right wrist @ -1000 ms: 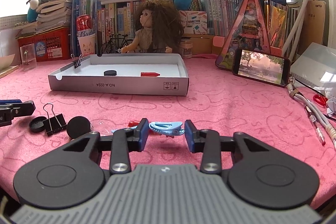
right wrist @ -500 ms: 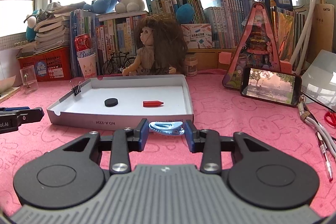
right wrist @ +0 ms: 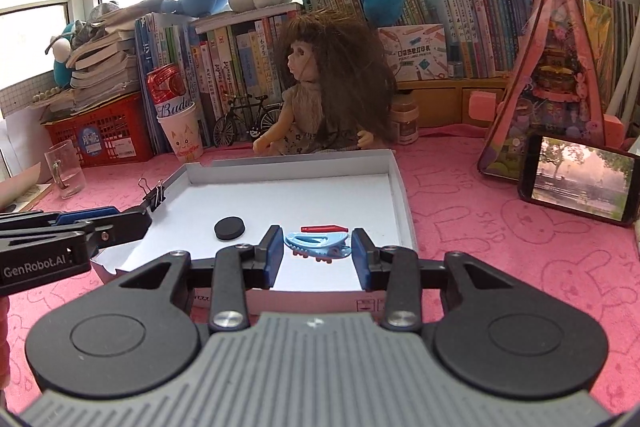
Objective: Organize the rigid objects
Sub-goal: 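Carry the black lid and blue hair clip into the tray, lowering the lid beside the first disc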
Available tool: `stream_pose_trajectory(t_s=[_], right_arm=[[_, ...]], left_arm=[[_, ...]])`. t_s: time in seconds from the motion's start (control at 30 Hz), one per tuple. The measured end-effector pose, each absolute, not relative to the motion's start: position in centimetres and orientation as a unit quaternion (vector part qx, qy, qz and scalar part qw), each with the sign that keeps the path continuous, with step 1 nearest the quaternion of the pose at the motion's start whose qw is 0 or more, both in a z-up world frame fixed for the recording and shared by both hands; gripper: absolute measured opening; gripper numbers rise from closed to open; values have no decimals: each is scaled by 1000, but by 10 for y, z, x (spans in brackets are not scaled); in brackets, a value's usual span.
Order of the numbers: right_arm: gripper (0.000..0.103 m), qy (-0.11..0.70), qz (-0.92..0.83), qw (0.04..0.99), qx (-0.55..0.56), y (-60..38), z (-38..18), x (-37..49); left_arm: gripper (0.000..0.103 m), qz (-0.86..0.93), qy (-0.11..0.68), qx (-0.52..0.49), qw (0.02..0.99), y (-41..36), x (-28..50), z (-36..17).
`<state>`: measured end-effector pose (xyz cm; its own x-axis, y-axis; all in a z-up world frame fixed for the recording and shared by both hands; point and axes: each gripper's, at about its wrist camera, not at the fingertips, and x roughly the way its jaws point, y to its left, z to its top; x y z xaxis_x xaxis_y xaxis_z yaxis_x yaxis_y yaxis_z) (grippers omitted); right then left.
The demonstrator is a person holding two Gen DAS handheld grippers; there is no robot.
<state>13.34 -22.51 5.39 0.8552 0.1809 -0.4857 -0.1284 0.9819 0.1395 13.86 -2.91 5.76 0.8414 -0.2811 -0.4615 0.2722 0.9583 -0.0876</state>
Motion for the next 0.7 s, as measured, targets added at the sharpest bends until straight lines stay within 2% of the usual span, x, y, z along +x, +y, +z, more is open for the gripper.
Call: stream_pose_trajectory(t_s=[0.33, 0.7], right_arm=[[42, 327, 94, 937, 77, -222, 38, 187], [42, 372, 88, 921, 81, -220, 21, 220]], left_arm=[[29, -153, 340, -51, 927, -37, 205, 26], [29, -136, 360, -37, 922, -48, 234, 11]])
